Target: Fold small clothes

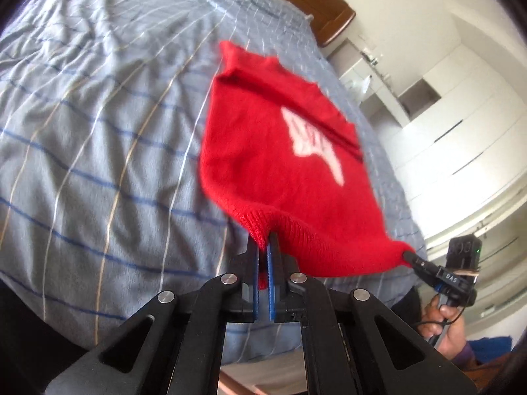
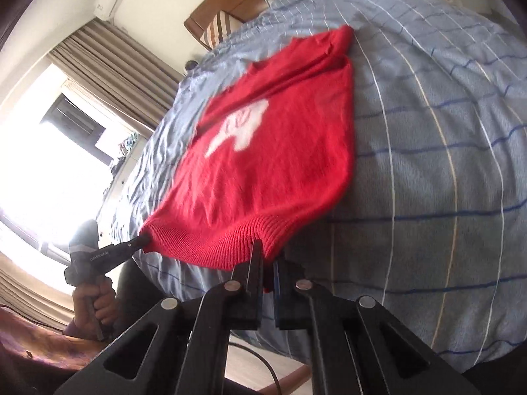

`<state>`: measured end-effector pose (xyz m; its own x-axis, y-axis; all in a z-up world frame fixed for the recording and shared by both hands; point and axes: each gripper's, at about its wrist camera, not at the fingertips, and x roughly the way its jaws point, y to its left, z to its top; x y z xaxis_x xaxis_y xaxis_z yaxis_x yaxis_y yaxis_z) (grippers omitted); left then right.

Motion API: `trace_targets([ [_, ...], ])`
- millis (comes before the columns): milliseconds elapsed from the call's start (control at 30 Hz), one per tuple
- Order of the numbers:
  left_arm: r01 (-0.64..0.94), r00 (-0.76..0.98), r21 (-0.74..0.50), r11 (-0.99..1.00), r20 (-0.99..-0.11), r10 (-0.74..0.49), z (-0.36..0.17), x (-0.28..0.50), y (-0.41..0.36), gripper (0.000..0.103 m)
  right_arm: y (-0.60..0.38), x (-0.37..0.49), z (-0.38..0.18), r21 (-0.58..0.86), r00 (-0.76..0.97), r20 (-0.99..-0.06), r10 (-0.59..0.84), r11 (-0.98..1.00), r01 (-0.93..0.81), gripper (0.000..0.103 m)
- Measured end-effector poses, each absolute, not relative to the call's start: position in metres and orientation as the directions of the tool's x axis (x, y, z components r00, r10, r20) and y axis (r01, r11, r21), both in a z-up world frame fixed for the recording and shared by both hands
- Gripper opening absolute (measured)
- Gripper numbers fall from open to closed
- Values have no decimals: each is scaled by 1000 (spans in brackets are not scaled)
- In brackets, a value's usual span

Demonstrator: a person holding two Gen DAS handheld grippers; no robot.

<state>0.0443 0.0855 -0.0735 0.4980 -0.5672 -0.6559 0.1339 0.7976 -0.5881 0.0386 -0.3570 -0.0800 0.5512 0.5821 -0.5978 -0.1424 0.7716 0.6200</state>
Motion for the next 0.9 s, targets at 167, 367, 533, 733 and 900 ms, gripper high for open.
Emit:
trace_targets([
  [167, 173, 582, -556, 813, -608, -540, -43, 130, 78, 1, -366, 118, -49, 536, 641, -562, 523, 820, -200, 4],
  [367, 146, 623, -476, 867, -637, -454, -33, 265, 51, 1, -369, 256, -42, 474, 687, -564, 458, 861, -185, 4],
  [533, 92, 605, -423, 901, -695, -388, -52, 355, 32, 2, -374, 350, -56, 454, 684, -602, 412, 881, -131, 4],
  [733, -3, 568, -359, 933, -769, -294, -90, 410, 27, 36, -374, 405, -90, 434, 662, -662, 351, 900, -44, 11],
  [900, -47, 634, -409, 911, -717, -289, -74, 380, 65, 72, -364, 368, -70, 313, 717, -646, 261, 948, -62, 38],
])
